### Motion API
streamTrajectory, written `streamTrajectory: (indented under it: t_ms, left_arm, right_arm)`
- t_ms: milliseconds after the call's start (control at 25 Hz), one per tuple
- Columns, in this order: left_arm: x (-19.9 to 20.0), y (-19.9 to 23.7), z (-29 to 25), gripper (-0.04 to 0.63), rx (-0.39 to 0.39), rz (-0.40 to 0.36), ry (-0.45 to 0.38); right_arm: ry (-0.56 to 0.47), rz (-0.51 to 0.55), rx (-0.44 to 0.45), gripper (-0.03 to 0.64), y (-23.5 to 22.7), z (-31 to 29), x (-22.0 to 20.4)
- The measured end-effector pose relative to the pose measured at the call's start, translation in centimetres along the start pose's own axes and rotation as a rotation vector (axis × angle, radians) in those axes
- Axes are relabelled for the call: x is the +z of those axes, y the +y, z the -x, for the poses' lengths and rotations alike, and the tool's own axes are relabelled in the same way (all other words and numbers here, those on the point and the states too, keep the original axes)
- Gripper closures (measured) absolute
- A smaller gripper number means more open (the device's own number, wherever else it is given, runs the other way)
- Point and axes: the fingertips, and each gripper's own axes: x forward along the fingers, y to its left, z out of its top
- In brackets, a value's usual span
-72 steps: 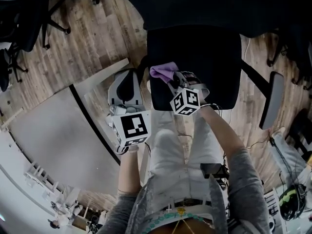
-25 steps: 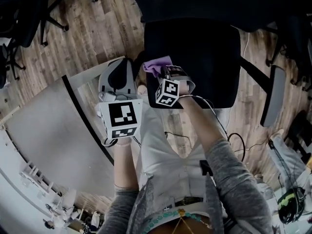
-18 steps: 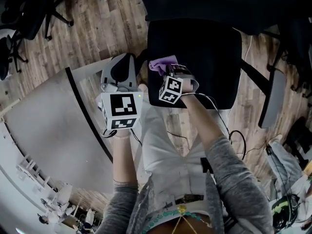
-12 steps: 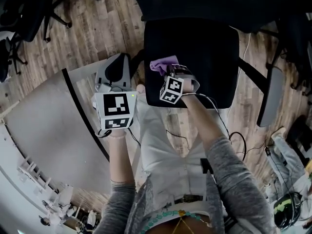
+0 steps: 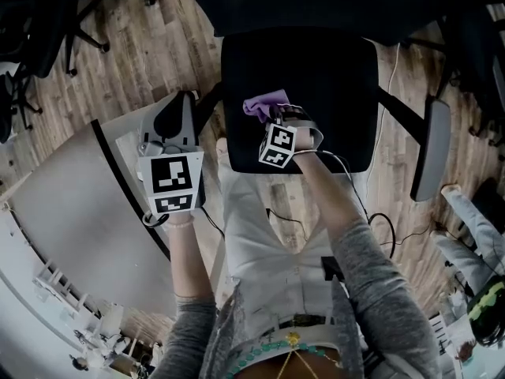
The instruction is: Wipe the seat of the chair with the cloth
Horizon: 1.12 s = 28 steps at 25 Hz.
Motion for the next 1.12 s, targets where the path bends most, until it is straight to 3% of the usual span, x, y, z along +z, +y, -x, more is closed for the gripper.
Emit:
streamTrajectory:
  t_ms: [1120]
  left_arm:
    - [-0.1, 0.0, 0.1, 0.597, 0.013, -0.015, 0.001]
  right_arm:
    - [0.072, -0.035, -0.028, 0.569, -1.7, 1.5, -6.6]
